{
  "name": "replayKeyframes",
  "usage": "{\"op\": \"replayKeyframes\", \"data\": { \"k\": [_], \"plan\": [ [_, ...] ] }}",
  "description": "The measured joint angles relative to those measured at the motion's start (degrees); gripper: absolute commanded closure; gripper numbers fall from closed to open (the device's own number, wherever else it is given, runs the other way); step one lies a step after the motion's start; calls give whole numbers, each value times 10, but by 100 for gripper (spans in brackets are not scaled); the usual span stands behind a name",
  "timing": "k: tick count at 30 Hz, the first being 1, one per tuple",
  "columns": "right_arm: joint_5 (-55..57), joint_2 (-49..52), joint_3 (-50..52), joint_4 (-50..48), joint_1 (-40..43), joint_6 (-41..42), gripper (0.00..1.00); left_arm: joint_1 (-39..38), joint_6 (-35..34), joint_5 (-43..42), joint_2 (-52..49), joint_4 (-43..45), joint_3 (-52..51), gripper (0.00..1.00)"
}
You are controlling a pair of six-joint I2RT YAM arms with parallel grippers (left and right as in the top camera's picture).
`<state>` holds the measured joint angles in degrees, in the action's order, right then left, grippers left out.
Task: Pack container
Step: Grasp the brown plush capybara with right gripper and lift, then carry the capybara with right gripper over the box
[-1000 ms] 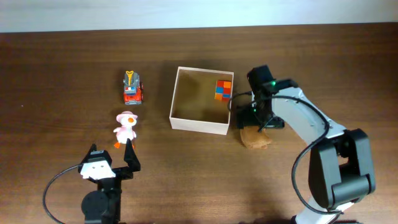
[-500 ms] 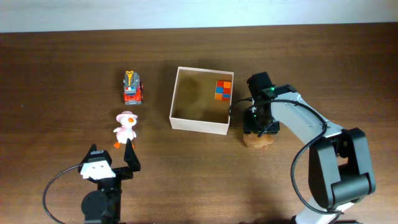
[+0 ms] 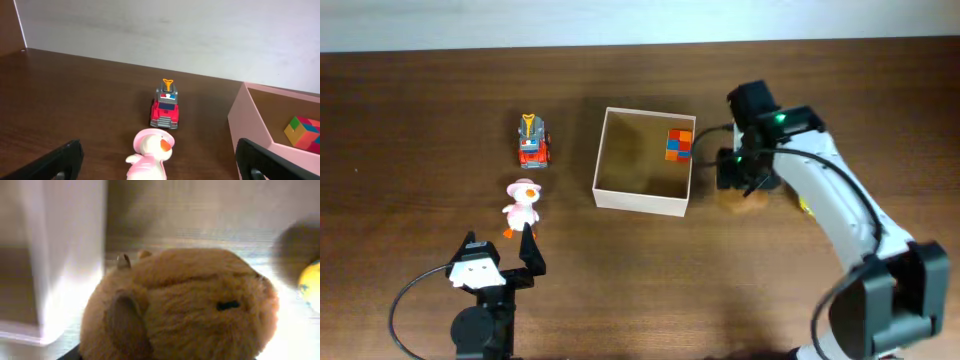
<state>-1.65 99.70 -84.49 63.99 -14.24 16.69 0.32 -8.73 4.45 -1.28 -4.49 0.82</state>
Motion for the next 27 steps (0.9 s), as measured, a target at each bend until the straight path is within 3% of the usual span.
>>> {"op": "replayKeyframes", "data": {
  "k": [7, 18, 27],
  "plan": [
    [0, -22, -46, 0, -24, 0, 46, 0, 0, 0, 0, 0, 0, 1],
    [-4, -22, -52, -136, -139, 17, 47, 0, 0, 0, 0, 0, 0, 1],
    [22, -4, -53, -195, -170, 48, 47, 0, 0, 0, 0, 0, 0, 1]
  ]
}}
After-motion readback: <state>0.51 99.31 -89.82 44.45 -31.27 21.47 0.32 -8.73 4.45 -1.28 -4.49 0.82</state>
